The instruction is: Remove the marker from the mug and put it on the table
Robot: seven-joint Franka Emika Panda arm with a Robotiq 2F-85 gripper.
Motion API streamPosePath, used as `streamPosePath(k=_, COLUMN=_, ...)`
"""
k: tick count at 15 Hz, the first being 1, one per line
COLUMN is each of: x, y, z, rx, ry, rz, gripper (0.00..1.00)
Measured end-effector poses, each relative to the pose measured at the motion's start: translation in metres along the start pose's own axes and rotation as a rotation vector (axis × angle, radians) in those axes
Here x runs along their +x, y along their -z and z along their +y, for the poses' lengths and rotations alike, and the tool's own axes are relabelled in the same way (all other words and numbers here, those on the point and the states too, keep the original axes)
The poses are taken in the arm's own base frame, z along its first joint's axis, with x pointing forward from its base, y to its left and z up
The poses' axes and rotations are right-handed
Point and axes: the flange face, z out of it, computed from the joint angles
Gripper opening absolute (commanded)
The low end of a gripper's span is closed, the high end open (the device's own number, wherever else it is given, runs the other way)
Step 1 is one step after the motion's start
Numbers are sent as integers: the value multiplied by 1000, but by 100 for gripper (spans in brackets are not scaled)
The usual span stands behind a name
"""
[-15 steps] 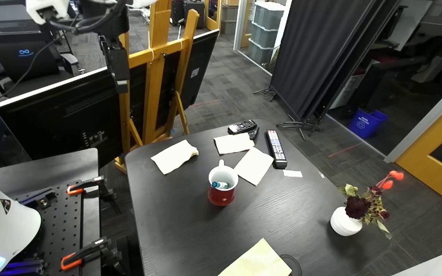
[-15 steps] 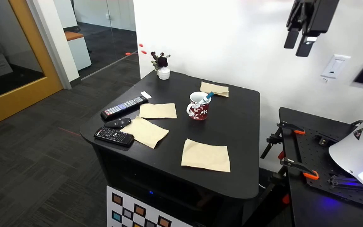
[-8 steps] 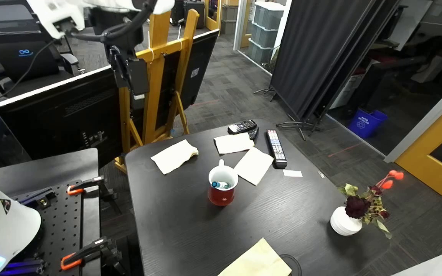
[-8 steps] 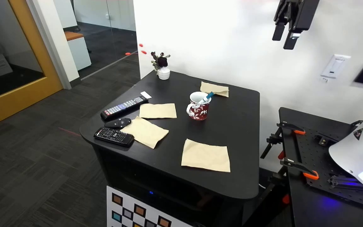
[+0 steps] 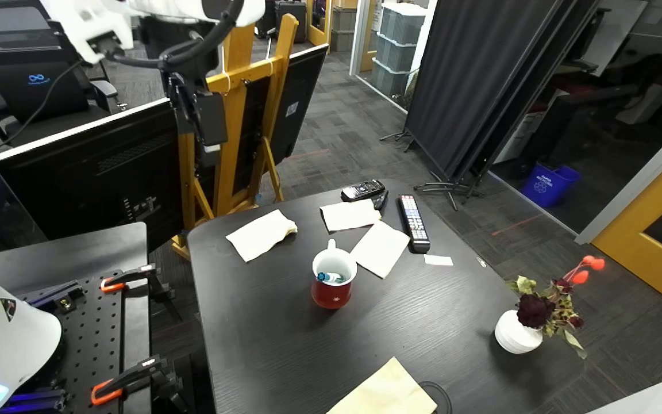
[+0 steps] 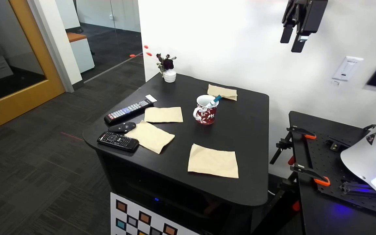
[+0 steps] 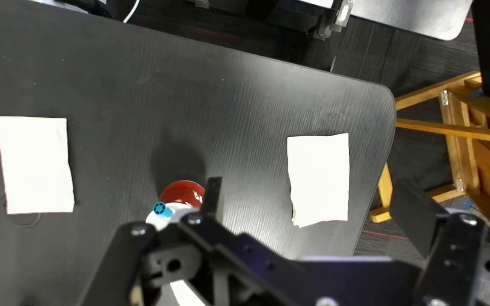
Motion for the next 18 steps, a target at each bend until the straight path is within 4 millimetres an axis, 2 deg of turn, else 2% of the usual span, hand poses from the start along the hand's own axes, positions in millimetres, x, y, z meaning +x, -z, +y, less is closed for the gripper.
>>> streamPosePath(k=3, x=19, y=-9, z=15, rx=-29, ry=-18, rz=51, gripper=100)
streamPosePath(k=6, x=38, y=-28, z=36, rx=-42, ry=-38, rz=62, gripper=100)
streamPosePath(k=12, x=64, y=-86, z=70, rx=-23, ry=-36, rz=-3, gripper=100)
streamPosePath(k=18, x=90, y=-142, z=86, rx=-15, ry=-30, rz=-86, gripper=100)
